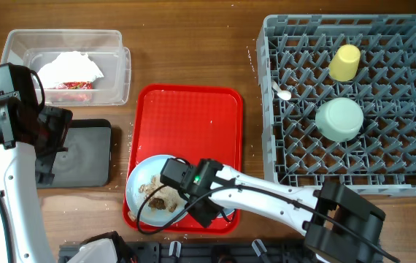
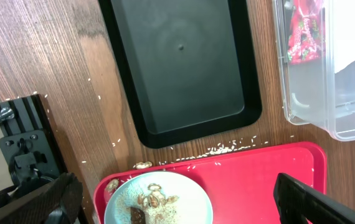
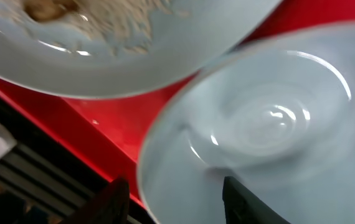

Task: Sort waste into correct bins and load items into the dishwasher rack
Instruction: 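Grasp the light-blue bowl rim with the right gripper and lift, then carry the bowl into the rack's near-middle with the right gripper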

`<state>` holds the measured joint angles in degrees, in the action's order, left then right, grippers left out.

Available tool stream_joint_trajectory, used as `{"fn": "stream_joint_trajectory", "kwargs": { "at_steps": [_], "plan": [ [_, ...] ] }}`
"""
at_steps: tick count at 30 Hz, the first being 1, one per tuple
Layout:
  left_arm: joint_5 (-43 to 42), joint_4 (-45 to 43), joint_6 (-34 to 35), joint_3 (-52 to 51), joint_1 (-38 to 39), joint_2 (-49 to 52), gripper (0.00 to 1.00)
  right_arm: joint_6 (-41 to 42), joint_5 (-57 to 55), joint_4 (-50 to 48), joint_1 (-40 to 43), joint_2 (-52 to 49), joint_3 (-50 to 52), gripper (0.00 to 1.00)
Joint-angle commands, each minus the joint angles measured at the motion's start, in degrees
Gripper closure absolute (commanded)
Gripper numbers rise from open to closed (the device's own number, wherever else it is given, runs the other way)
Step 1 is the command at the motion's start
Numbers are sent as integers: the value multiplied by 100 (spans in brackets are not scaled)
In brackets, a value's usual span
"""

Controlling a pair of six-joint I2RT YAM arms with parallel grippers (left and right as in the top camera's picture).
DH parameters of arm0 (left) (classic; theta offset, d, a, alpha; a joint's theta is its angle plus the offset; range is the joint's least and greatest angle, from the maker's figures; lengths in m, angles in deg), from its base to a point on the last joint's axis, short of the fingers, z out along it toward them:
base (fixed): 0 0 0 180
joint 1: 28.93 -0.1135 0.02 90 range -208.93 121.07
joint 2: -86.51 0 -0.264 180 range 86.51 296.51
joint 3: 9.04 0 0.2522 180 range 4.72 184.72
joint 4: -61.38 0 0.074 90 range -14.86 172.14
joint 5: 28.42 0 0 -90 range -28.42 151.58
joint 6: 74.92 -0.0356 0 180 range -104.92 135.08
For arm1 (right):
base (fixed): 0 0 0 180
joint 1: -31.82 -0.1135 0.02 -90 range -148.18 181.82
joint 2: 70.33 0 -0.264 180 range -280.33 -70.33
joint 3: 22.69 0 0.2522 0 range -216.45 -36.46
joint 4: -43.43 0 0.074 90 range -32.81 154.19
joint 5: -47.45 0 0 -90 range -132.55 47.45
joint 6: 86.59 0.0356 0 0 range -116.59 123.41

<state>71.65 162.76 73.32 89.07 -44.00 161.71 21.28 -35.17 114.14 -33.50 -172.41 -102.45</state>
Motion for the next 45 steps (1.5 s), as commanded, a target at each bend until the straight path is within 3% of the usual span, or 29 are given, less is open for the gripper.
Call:
{"fn": "stream_joint_trajectory", "kwargs": {
  "at_steps": [1,7,19,31,40,45],
  "plan": [
    [94,9,96,-17,-22,-31,0,173,-138,-94,-35,28,195,53],
    [92,9,94,-17,-22,-31,0,278,-26,-205,-35,28,221,64],
    [94,9,94,-17,-22,-31,0,332,118,-92,15,31,-315,96],
    [94,9,94,-17,-22,-31,0,313,-142,855,870,199,-1384,95],
    [92,9,94,-17,-22,-31,0,-310,-94,1335,2544,850,-3132,96],
    [94,9,94,-17,-22,-31,0,-595,317,1086,3923,1239,-3348,96]
  ]
}}
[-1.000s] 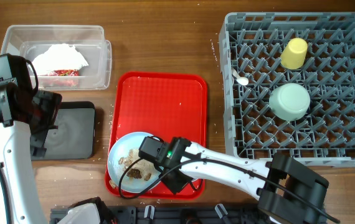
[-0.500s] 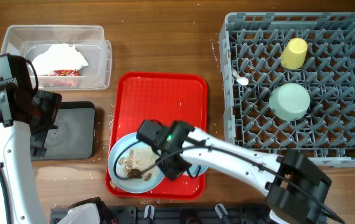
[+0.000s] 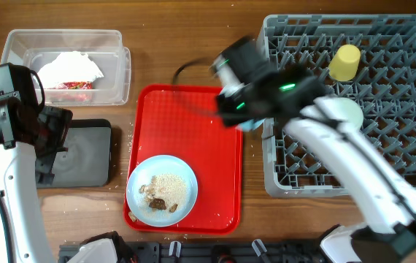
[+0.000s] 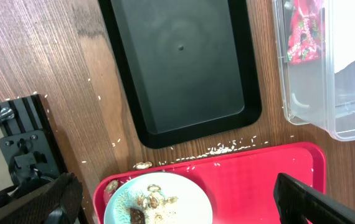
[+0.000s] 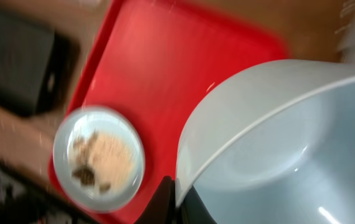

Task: Sort waste into correct bins and load items into the dishwasher rack
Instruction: 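Carry the bowl into the rack's near-middle with the right gripper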

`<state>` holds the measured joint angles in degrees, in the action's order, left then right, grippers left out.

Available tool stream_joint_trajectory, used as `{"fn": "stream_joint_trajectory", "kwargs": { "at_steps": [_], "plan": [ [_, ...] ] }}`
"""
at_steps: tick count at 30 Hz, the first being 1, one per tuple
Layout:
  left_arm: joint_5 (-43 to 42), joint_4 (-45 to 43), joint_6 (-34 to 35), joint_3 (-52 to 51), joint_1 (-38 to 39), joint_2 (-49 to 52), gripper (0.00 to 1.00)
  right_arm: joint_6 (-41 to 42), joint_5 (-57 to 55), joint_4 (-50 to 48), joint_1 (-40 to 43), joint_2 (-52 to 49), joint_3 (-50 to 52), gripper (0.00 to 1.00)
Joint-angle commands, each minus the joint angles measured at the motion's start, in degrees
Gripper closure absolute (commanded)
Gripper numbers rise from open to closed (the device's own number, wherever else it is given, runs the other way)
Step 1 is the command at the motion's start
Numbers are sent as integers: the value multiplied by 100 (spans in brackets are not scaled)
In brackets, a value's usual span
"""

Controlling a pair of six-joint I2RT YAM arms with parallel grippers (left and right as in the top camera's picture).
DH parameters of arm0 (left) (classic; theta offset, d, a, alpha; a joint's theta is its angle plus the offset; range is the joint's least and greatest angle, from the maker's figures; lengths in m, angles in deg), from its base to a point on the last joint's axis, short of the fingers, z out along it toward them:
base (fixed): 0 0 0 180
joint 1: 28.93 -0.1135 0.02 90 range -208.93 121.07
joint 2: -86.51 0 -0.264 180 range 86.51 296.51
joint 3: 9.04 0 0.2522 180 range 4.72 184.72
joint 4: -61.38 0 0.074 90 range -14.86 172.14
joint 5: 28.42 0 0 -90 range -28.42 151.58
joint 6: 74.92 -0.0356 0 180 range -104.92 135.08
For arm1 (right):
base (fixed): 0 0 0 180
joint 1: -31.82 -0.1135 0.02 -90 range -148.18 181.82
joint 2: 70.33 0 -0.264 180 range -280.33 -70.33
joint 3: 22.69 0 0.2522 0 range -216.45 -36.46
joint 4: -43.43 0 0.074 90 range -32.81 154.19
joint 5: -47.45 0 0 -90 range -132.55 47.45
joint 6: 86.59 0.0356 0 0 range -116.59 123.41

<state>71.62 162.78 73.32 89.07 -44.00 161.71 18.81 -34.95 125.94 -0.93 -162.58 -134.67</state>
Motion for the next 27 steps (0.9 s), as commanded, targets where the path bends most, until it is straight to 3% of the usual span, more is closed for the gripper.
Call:
{"fn": "stream_joint_trajectory", "kwargs": {
  "at_steps": [1,8,13,20,27],
  "plan": [
    [96,7,94,-17,-22,-31,0,-544,824,-234,1220,304,-129,96],
    [96,7,94,-17,-22,-31,0,-789,3204,-498,3563,245,-76,96],
    [96,7,94,-17,-22,-31,0,-1043,4011,286,4647,247,-76,96],
    [96,7,94,-17,-22,-31,0,-2586,4374,2341,4937,249,-52,96],
    [96,7,94,-17,-22,-31,0,-2837,4739,2323,4970,586,960,96]
  ]
}}
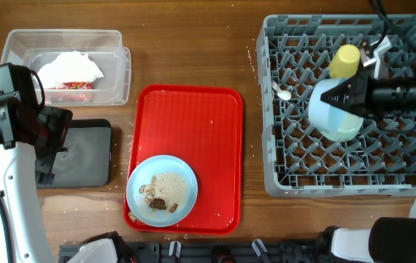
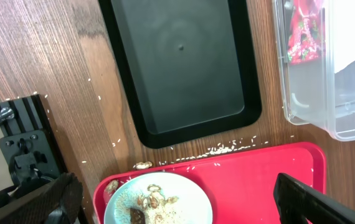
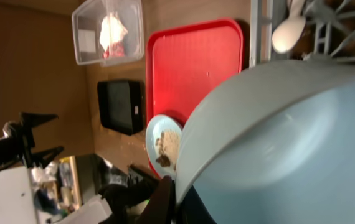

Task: Sort waste into correct bins and load items into the dishwasher rack
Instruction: 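Carry the bowl into the rack's near-middle with the right gripper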

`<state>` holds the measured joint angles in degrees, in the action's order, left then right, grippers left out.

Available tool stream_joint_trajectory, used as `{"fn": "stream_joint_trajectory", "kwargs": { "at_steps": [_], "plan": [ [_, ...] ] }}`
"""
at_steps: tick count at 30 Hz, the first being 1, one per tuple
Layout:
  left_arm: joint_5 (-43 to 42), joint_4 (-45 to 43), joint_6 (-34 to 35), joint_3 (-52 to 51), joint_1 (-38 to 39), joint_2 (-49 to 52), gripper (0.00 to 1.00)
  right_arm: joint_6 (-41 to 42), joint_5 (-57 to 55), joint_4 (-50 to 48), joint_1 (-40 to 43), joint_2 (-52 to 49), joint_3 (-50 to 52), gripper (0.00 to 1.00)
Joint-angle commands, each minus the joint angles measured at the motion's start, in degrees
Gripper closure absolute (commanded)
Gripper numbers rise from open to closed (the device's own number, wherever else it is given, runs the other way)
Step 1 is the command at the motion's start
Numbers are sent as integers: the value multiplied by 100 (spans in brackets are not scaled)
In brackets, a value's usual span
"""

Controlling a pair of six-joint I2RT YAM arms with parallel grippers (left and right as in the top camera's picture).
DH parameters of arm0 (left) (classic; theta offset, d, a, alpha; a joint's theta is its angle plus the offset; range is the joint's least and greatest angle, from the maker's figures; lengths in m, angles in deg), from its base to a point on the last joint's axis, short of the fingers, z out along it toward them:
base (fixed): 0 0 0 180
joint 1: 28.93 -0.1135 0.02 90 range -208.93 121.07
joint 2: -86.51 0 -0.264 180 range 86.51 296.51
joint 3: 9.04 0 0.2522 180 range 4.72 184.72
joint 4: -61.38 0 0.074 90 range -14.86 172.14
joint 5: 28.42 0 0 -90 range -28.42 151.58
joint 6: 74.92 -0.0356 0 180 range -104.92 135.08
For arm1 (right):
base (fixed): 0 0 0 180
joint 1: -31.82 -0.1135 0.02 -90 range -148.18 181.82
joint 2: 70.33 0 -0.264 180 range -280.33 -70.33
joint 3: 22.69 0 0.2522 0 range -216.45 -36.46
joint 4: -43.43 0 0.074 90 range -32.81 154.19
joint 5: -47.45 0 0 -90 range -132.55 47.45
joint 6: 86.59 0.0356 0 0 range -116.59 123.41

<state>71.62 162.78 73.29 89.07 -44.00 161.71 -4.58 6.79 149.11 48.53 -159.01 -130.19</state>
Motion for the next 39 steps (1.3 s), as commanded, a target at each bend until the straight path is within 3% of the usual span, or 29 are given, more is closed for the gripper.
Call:
{"fn": "stream_joint_trajectory", "kwargs": {
  "at_steps": [1,4,11,21,27,34,39],
  "plan": [
    [96,7,96,-17,-22,-31,0,-697,822,2,24,247,726,96],
    [96,7,96,-17,-22,-31,0,-1207,1456,-227,24,249,1388,96],
    [96,7,96,-17,-22,-31,0,-1342,1967,-964,24,238,2632,96],
    [96,7,96,-17,-22,-31,0,-1578,2365,-1191,20,221,2955,96],
    [96,7,96,-17,-22,-31,0,-1239,2605,-1803,20,63,3617,96],
    [96,7,96,-17,-22,-31,0,-369,1718,-2229,24,22,3633,95],
    [96,7,96,-17,-22,-31,0,72,1003,-2229,26,275,3469,88]
  ]
}}
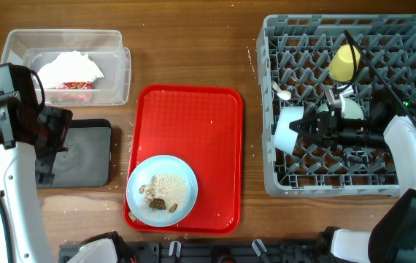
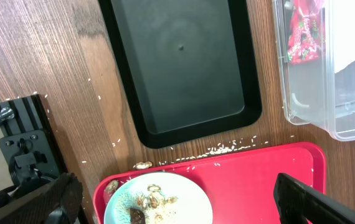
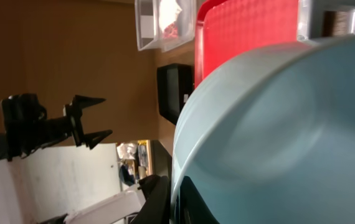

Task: Sort waste into correct bins and load items into the dishwasher rack
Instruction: 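Carry the bowl into the rack's near-middle with the right gripper, then tilt the bowl upright into the rack slots and release it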

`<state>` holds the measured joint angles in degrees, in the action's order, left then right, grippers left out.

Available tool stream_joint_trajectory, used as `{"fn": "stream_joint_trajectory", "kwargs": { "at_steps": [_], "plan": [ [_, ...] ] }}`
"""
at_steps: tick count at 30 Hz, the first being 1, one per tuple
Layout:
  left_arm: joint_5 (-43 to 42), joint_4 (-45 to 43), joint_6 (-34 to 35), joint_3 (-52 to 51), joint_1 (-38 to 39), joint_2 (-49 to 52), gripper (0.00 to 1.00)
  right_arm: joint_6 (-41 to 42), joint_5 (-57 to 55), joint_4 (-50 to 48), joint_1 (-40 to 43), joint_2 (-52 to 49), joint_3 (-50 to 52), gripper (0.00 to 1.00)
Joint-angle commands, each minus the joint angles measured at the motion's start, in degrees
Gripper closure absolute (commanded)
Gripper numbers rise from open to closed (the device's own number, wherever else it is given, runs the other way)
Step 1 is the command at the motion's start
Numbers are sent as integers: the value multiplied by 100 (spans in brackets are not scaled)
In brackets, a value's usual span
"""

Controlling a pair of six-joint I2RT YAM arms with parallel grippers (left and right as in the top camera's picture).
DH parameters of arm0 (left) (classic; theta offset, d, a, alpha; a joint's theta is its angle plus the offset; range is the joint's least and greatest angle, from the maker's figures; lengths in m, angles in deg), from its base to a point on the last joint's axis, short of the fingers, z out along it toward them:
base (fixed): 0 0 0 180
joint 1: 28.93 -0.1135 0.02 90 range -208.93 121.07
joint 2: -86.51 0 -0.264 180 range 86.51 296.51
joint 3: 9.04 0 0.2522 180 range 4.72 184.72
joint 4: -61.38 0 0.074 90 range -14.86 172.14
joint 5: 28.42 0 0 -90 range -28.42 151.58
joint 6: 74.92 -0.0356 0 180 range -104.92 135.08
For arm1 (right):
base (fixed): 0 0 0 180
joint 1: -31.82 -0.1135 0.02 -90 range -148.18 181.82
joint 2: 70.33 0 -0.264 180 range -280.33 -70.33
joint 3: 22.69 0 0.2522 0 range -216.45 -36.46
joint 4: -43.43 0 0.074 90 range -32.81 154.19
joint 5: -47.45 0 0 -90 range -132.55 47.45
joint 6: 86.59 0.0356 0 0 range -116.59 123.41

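Observation:
My right gripper (image 1: pixel 304 129) is shut on the rim of a pale blue bowl (image 1: pixel 287 130), which is turned on its edge low among the pegs at the left of the grey dishwasher rack (image 1: pixel 266 183). That bowl (image 3: pixel 277 118) fills the right wrist view, its rim pinched between the right gripper's (image 3: pixel 176 191) fingers. A pale blue plate (image 1: pixel 161 191) with food scraps lies on the red tray (image 1: pixel 190 117). In the left wrist view my left gripper (image 2: pixel 177 198) hangs open above that plate (image 2: pixel 159 199).
The rack also holds a yellow cup (image 1: pixel 344 61), a white spoon (image 1: pixel 284 93) and a pale bowl (image 1: pixel 352 107) partly hidden by my right arm. A black bin (image 1: pixel 84 153) and a clear container (image 1: pixel 66 66) of wrappers sit left of the tray.
The right gripper has carried the bowl from above the rack's middle down to its left part and turned it onto its edge. The left arm has not moved.
The right gripper was at the bowl on the tray's front edge, beside the plate. Then it held the bowl above the tray's far right corner, then over the rack, and now on edge among the pegs. The left gripper stayed open throughout.

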<state>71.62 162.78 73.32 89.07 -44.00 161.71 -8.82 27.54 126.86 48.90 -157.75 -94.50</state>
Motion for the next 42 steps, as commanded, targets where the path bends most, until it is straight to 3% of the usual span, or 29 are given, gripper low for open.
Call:
{"fn": "stream_joint_trajectory", "kwargs": {
  "at_steps": [1,9,14,15,16,17,18,21,28,29,32,35,39,42],
  "plan": [
    [96,7,94,-17,-22,-31,0,625,-1276,-2,-11,212,-149,86],
    [96,7,94,-17,-22,-31,0,1869,-3169,39,-11,798,-463,79],
    [96,7,94,-17,-22,-31,0,2507,-4332,402,-13,1209,-946,67],
    [96,7,94,-17,-22,-31,0,2686,-4717,533,-13,1307,-1102,61],
    [96,7,94,-17,-22,-31,0,2804,-4951,612,-13,1364,-1191,50],
    [96,7,94,-17,-22,-31,0,2981,-5278,713,-13,1449,-1331,28],
    [96,7,94,-17,-22,-31,0,3080,-5449,763,-13,1506,-1425,16],
    [96,7,94,-17,-22,-31,0,3099,-5545,828,-13,1606,-1661,12],
    [96,7,94,-17,-22,-31,0,3014,-5198,682,-542,1639,-1716,28],
    [96,7,94,-17,-22,-31,0,3018,-5189,684,-785,1639,-1716,33],
    [96,7,94,-17,-22,-31,0,3032,-5202,750,-1469,1639,-1711,62],
    [96,7,94,-17,-22,-31,0,3161,-5204,820,-2389,1626,-1705,80],
    [96,7,94,-17,-22,-31,0,3696,-5449,748,-3023,1504,-1506,94],
    [96,7,94,-17,-22,-31,0,3945,-5523,741,-3279,1290,-1185,96]
  ]
}}
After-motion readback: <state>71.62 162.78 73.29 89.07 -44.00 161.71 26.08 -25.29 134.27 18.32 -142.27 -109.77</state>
